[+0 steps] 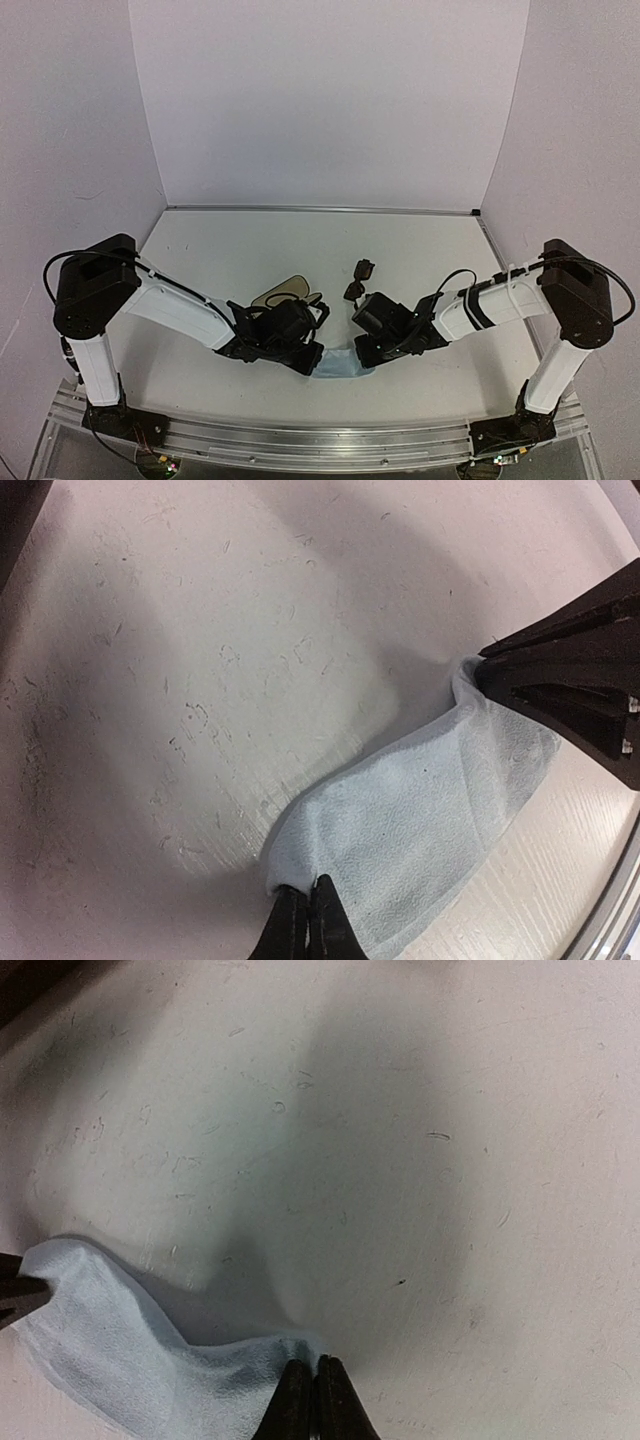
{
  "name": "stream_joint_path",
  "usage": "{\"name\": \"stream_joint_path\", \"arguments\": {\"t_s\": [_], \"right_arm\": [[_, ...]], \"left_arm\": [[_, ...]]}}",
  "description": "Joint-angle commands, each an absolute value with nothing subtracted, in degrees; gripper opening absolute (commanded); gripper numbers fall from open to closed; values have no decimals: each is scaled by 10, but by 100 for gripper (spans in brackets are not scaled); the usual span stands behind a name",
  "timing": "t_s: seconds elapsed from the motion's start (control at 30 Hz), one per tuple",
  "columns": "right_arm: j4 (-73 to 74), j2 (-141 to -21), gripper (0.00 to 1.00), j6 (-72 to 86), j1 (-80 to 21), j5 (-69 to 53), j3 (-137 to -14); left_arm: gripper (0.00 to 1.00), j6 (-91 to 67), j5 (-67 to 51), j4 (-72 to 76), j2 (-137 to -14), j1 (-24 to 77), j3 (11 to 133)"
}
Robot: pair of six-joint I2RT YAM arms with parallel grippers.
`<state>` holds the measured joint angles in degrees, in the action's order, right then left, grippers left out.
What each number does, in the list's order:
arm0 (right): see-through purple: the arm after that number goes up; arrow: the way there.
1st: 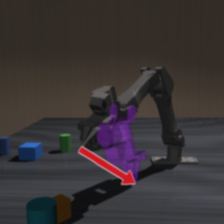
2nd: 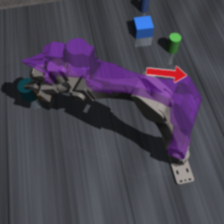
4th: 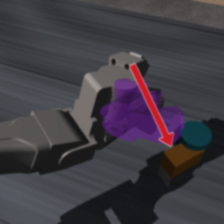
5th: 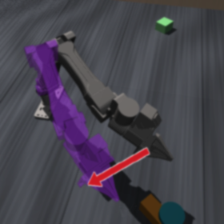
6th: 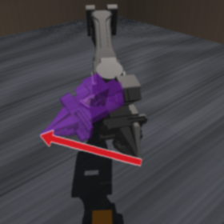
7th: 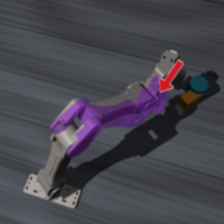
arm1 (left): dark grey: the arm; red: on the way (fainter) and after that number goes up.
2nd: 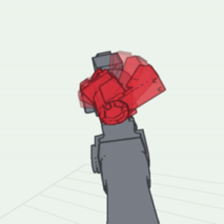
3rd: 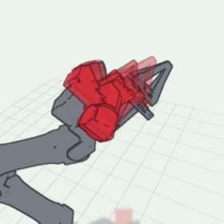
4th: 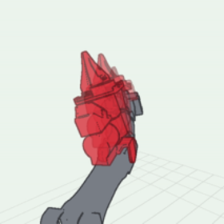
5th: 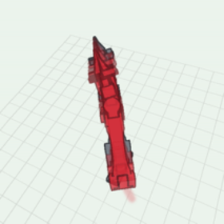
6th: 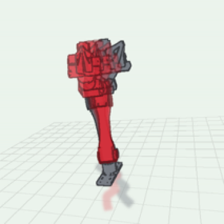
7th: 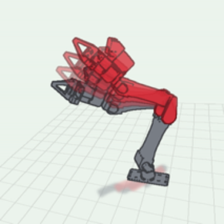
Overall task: Organize the sunglasses
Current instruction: Pick up the glasses cleaning cloth from the center of the board.
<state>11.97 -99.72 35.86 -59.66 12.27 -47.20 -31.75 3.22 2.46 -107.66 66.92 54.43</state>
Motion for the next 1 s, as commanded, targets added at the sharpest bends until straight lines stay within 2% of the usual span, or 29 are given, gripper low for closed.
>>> {"name": "stream_joint_path", "arguments": {"t_s": [0.0,0.97], "right_arm": [[150,-979,0,351,-598,126,-497],[207,-971,0,304,-598,154,-625]], "left_arm": [[0,-315,50,14,-1047,668,534],[0,-308,108,-22,-965,670,551]]}}
